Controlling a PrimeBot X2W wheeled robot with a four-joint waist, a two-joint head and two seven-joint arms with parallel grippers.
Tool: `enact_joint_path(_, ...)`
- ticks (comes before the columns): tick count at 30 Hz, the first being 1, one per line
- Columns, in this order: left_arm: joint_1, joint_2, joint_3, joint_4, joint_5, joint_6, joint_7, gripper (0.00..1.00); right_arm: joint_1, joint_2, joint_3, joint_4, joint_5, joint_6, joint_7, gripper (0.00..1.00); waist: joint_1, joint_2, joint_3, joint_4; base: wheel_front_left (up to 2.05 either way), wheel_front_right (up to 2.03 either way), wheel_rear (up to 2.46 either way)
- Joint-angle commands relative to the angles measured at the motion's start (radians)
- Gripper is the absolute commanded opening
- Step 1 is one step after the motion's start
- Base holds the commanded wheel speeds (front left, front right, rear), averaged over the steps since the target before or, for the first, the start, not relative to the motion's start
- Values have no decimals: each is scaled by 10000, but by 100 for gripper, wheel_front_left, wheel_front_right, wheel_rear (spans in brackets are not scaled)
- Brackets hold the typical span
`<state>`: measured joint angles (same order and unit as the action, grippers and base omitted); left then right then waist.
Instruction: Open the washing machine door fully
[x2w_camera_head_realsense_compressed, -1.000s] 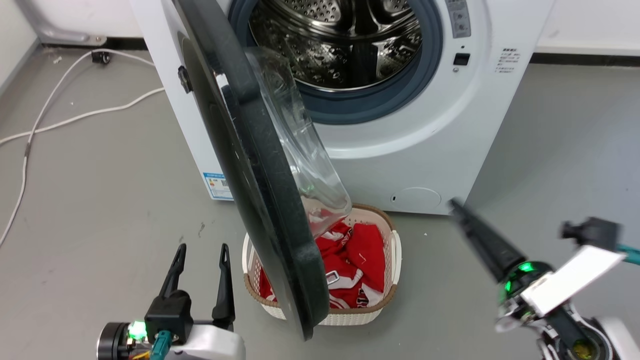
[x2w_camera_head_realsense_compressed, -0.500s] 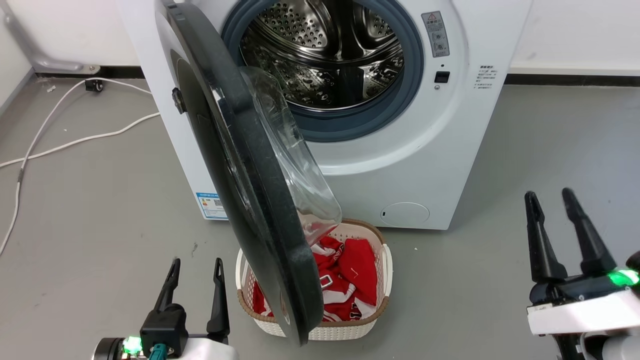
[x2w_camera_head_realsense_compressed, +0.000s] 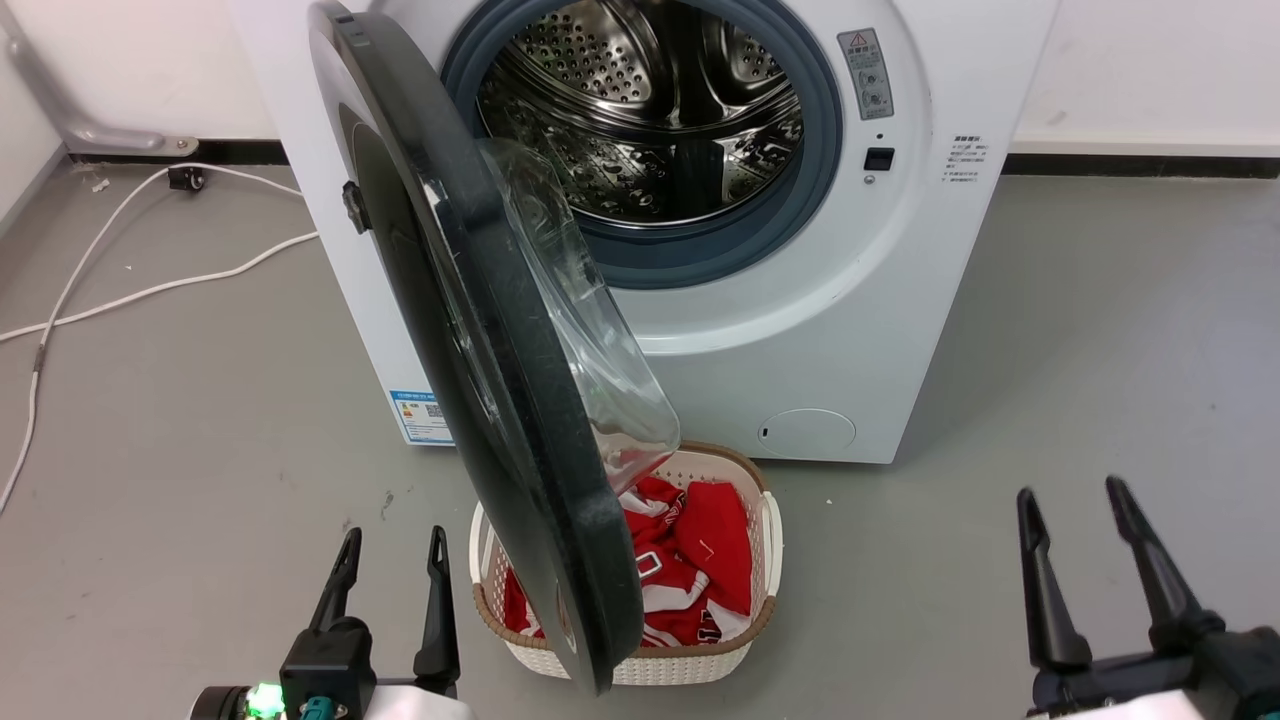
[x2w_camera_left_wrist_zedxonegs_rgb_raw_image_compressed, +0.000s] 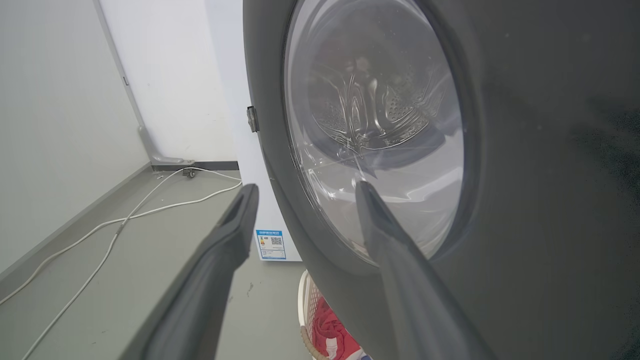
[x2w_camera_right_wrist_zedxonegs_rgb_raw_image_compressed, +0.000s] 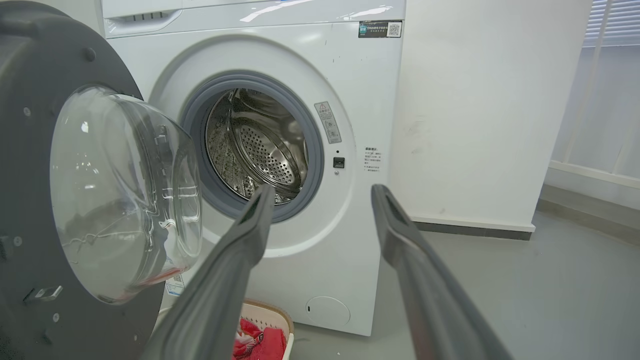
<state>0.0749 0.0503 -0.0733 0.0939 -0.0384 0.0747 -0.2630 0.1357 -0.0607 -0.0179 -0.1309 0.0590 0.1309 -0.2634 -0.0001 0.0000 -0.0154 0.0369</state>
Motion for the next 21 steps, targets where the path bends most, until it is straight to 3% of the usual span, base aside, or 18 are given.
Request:
enact_joint_path(1,86,-2,9,-11,-13,13,-27,100,255,74,-24,28,-145,-2,-16,100,1,0,-12,-1,0,0,0)
enact_joint_path(21,233,-2,6,14,-77,4,-27,100,733,122,-114,679,449,-2,-17,100,1,0,0,-58,0,0,0)
